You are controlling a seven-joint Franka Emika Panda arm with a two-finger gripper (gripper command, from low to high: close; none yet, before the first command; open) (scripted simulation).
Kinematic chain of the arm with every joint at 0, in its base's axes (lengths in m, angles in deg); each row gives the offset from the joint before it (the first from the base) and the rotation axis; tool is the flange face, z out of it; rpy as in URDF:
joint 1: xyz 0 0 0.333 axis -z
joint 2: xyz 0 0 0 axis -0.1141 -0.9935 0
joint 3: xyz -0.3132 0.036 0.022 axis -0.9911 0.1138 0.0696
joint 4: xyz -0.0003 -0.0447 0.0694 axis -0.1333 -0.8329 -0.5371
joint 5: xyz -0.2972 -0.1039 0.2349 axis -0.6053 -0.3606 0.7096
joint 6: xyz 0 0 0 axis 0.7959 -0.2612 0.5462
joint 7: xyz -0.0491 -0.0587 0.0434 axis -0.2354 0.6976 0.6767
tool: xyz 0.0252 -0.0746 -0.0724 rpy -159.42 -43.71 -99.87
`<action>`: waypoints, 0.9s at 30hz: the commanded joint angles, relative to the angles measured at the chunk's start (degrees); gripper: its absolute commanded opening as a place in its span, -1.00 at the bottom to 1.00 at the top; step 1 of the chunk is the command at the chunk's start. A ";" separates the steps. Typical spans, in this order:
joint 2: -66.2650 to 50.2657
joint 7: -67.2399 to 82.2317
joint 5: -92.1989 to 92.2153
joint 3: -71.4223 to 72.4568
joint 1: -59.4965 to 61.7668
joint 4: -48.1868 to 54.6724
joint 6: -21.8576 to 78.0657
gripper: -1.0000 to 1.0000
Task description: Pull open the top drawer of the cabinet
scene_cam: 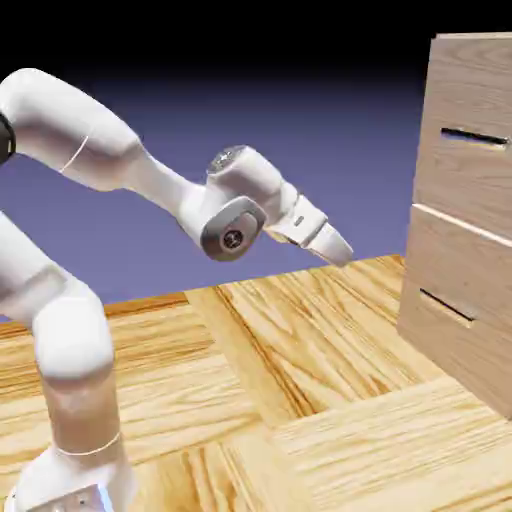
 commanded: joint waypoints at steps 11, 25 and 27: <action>7.01 27.41 -20.20 -9.14 -16.11 8.12 5.55 0.00; 15.94 62.30 -45.91 -20.77 -36.61 18.45 12.61 0.00; 17.22 67.28 -49.58 -22.43 -39.54 19.93 13.62 0.00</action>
